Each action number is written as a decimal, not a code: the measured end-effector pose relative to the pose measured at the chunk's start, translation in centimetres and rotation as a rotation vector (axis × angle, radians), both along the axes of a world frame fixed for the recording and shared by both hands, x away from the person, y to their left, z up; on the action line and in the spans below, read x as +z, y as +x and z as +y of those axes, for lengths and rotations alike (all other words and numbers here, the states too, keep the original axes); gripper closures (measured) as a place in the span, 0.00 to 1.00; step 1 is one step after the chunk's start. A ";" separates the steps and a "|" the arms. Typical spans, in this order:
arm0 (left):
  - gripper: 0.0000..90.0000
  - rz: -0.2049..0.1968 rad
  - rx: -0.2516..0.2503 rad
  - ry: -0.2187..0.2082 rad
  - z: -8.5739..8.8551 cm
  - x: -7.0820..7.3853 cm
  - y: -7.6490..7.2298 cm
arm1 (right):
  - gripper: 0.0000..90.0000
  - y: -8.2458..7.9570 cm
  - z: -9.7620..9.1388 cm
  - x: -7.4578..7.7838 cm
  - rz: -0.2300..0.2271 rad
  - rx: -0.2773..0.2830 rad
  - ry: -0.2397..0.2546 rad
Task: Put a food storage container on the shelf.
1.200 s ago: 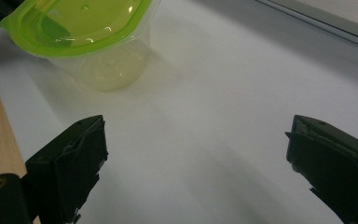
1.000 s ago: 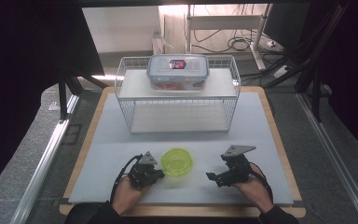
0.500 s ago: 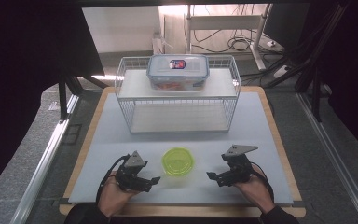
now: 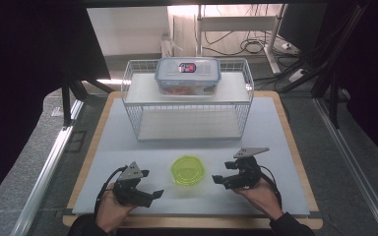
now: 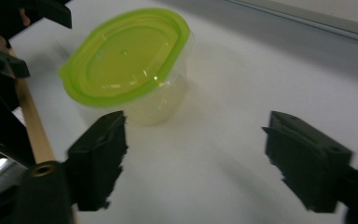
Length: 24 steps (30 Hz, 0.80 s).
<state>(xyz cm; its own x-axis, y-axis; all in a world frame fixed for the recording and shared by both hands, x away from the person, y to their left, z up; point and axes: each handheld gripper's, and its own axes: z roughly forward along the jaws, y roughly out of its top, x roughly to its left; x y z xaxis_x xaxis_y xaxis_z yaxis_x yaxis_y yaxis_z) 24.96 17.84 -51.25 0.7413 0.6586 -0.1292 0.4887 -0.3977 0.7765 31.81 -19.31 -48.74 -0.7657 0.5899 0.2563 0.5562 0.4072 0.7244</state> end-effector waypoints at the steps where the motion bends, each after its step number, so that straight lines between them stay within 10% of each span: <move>1: 0.11 -0.002 0.002 0.000 0.0 0.0 0.0 | 0.30 0.3 0.2 0.0 0.011 0.002 0.015; 24: 0.13 0.032 -0.033 0.031 -0.2 -0.5 0.2 | 0.73 5.9 4.8 -1.4 0.284 0.046 0.170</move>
